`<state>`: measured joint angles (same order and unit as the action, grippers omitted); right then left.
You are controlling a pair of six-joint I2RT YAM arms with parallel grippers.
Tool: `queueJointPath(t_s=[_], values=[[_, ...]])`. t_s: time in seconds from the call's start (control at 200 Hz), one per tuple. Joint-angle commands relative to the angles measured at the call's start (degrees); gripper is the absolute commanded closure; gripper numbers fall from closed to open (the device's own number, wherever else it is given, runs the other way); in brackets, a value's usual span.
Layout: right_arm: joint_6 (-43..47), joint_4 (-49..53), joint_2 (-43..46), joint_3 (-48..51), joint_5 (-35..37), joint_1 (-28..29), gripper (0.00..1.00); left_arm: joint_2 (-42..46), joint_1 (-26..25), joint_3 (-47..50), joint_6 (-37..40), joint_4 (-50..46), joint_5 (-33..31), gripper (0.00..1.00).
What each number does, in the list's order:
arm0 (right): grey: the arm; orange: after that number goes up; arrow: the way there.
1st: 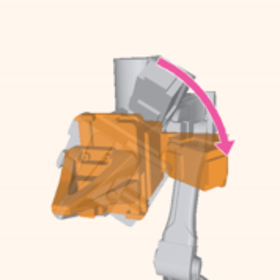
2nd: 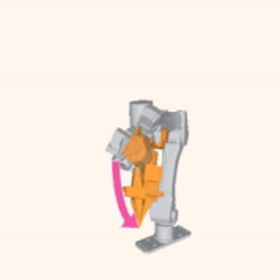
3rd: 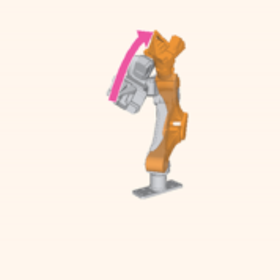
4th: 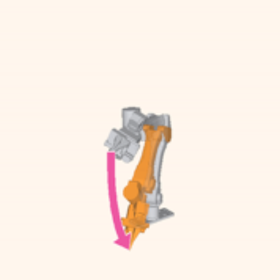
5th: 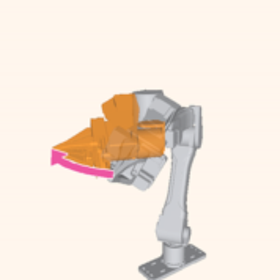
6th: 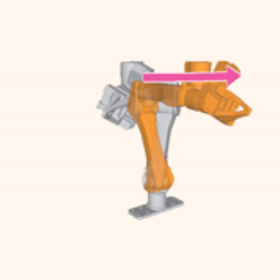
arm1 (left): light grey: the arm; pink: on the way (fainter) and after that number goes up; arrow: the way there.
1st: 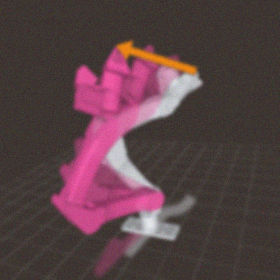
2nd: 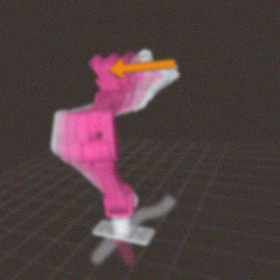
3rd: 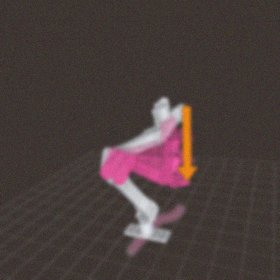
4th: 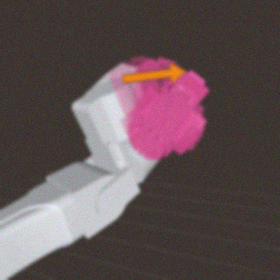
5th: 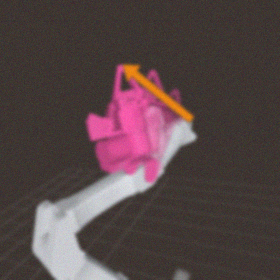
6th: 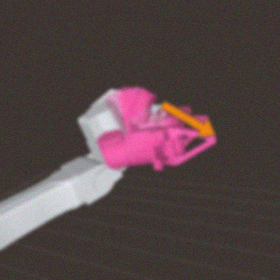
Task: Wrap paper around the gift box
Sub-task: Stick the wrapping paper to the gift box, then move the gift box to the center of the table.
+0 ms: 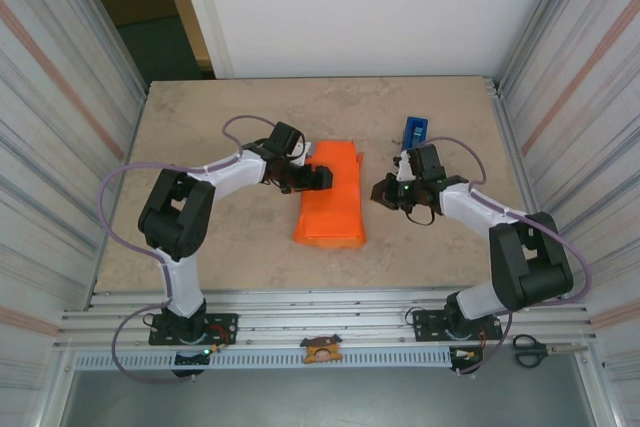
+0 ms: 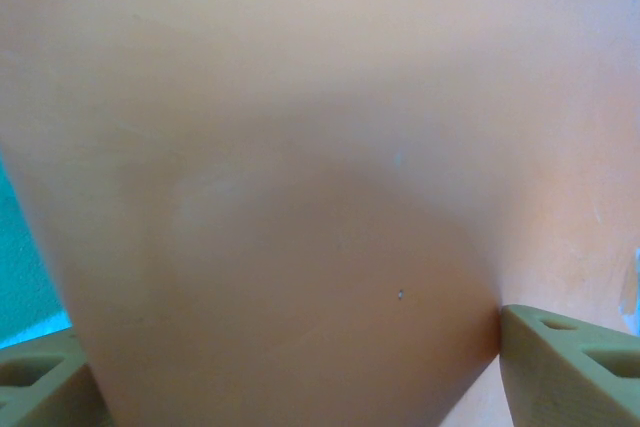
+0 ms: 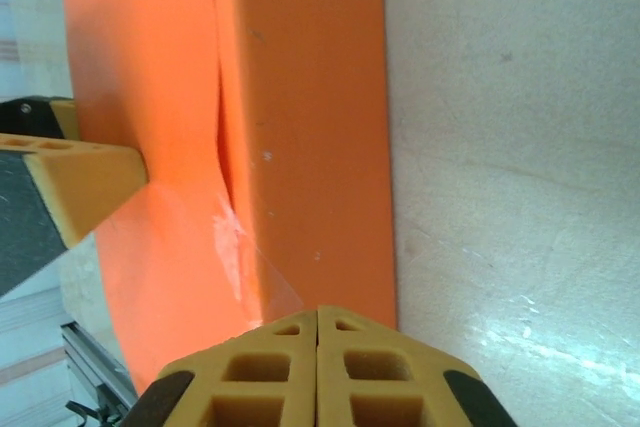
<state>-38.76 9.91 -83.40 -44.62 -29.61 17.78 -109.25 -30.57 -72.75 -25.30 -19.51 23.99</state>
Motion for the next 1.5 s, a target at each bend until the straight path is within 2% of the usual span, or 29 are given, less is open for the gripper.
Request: queueJointPath(t_s=[0.0,0.035,0.07,0.225,0.376,0.656,0.847,1.012,1.493], values=[[1.8,3.2,-0.6,-4.3,2.7,2.2,0.81,-4.2,-2.3,0.9,1.9,-5.6,0.2,0.14],[1.8,3.2,-1.0,-4.8,3.1,2.8,0.77,-3.8,-2.3,0.2,1.9,-6.0,0.6,0.13],[1.5,2.7,-1.3,-5.2,3.0,3.1,0.65,-3.4,-2.3,-0.4,2.0,-6.3,0.8,0.12],[0.4,3.4,-3.3,-7.2,3.9,3.2,0.38,-1.8,-1.8,-3.4,2.4,-7.6,1.0,0.09],[0.1,4.1,-4.7,-8.5,4.3,3.1,0.28,-0.7,-0.7,-5.5,2.3,-8.0,2.2,0.05],[0.1,4.2,-6.3,-8.6,2.1,2.1,0.18,2.9,0.8,-4.5,1.8,-6.9,4.4,0.01],[0.8,3.1,-9.4,-8.9,-5.5,1.7,0.14,6.4,1.8,0.8,0.4,-4.3,5.3,0.01],[0.2,1.2,-13.1,-10.8,-7.7,1.9,0.14,6.0,3.1,3.5,-1.1,-1.8,7.6,0.03],[-0.7,-1.9,-23.5,-20.9,-12.8,1.7,0.19,-1.4,6.5,-2.7,-2.4,-0.9,8.7,0.11]])
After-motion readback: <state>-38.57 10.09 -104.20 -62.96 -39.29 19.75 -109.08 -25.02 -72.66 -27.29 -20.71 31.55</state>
